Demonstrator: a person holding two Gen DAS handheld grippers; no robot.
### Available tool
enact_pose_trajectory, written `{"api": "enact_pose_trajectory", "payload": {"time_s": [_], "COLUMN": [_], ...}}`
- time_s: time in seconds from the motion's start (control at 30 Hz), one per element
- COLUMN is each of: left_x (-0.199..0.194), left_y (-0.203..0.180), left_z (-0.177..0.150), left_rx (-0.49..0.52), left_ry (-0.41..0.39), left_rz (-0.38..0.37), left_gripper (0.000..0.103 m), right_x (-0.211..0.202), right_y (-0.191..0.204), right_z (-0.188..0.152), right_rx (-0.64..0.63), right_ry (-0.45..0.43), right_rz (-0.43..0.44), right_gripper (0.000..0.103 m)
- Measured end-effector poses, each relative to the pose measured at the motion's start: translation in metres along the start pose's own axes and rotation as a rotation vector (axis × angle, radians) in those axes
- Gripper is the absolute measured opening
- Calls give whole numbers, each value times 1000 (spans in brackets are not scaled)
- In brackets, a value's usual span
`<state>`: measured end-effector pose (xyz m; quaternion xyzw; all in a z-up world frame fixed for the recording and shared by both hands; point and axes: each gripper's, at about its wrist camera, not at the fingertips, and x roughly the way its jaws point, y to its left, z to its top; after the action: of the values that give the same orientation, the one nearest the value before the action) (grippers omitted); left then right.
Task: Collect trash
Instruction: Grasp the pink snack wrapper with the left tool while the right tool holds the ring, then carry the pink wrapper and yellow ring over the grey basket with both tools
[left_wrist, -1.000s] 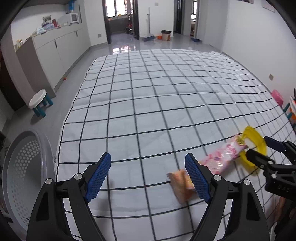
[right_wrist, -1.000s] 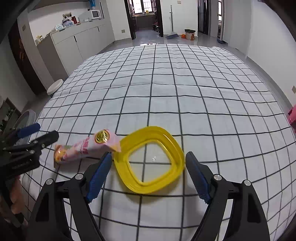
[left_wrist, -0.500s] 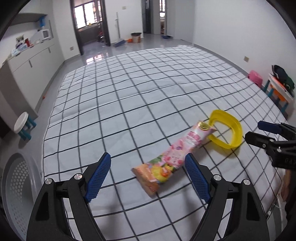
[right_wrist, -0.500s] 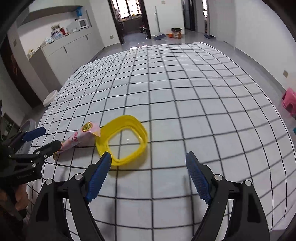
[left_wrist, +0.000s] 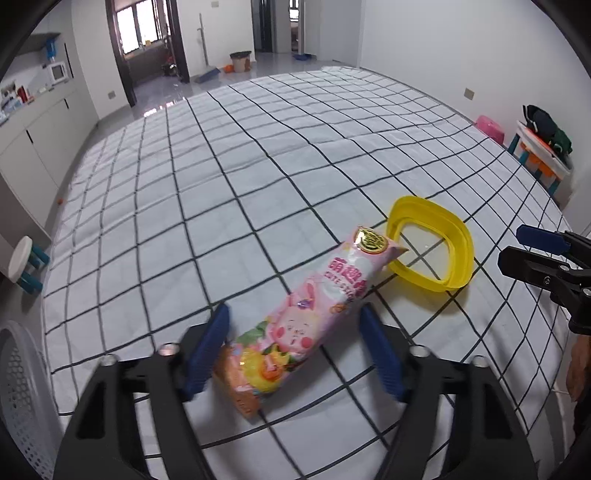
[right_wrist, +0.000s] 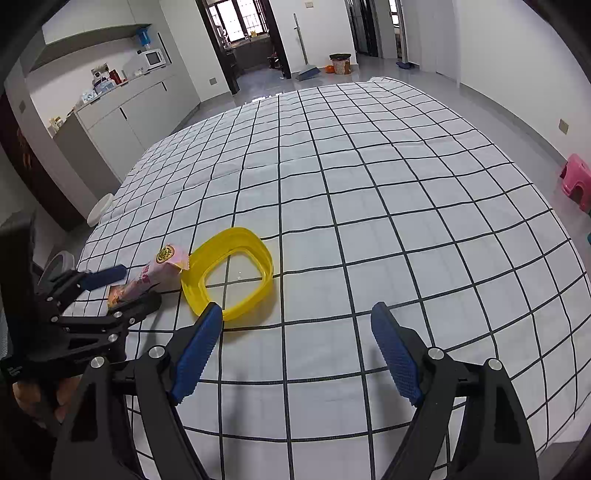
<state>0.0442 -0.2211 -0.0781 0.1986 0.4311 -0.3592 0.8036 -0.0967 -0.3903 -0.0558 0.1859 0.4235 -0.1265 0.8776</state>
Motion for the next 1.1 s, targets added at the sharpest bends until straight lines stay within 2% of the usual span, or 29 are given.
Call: {"api": "enact_pose_trajectory", "payload": {"time_s": [0.03, 0.1, 0.17, 0.27, 0.6, 0.87, 1.1], "left_x": [1, 0, -1, -3, -35, -78, -97], "left_y": [-1, -3, -5, -5, 7, 44, 77], "left_z": [0, -2, -2, -2, -4, -17, -37], "left_rx": [-1, -1, 1, -13, -91, -210, -309], "left_ry": [3, 1, 0, 5, -51, -109, -100], "left_rz": [-7, -14, -22, -36, -3, 103, 183], "left_gripper": [54, 48, 31, 15, 14, 14, 14], "right_x": [0, 0, 1, 0, 3, 25, 49], "right_y": [-1, -3, -3, -1, 15, 41, 55], "right_z": [0, -1, 0, -1, 5, 19, 23], "right_rx": [2, 7, 8, 7, -51, -171, -235], "right_ry": [0, 0, 2, 3, 5, 38, 85], "right_rz": [1, 2, 1, 7, 34, 60, 29], "right_gripper": [79, 79, 79, 79, 79, 84, 84]}}
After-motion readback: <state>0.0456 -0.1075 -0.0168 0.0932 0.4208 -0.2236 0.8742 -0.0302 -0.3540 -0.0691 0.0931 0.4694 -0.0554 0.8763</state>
